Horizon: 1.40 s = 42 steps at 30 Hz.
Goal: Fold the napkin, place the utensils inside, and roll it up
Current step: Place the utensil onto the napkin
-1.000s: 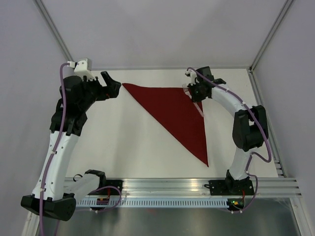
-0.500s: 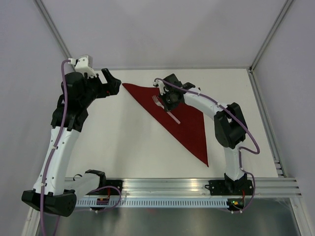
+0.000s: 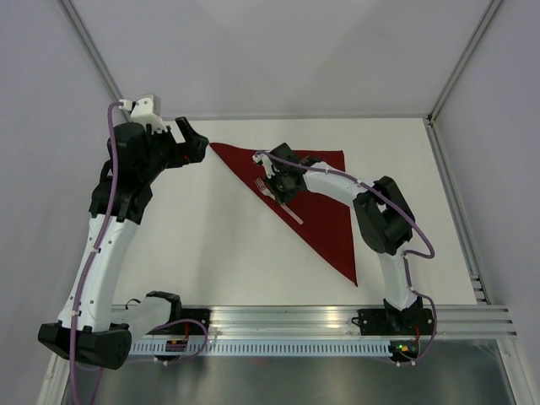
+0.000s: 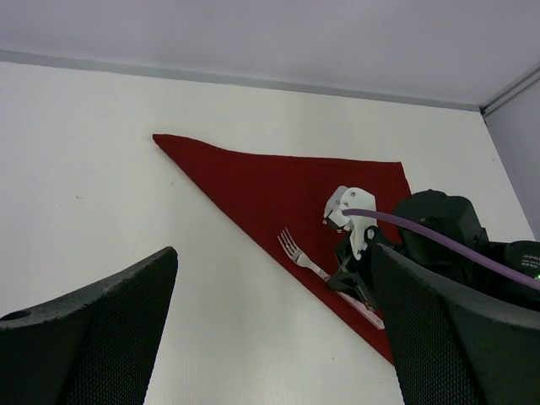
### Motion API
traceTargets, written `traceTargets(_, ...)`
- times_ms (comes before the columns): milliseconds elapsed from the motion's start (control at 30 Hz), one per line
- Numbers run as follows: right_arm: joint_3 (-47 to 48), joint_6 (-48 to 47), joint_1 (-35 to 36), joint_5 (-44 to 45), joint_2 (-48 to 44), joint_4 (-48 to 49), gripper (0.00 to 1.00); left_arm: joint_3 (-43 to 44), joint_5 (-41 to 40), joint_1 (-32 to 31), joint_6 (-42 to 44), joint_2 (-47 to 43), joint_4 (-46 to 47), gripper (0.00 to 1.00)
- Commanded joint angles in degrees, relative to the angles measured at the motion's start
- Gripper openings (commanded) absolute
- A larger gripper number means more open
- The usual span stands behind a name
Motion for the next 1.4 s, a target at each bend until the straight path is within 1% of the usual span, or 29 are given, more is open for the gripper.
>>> traceTargets(0,-0.4,1.5,0.7,1.8,1.2,2.5,0.01,-0.2,-0.5,0.2,-1.2,0.1,0.2,1.00)
traceTargets(233,-1.3,1.5,1.0,2.2,2.6,3.5,0.00,-0.8,-0.6,0.2,-0.9,0.3,0.3,1.00)
traceTargets(600,-2.8,0.6,1.0,1.8,2.1,5.5,0.01,-1.2,-0.3,0.2,-0.7,0.3,0.5,1.00)
traceTargets(1367,-1.9,0.0,1.1,2.2,2.5,6.1,0.00,-1.7,-0.1,0.2,-0.5,0.0,0.5,1.00)
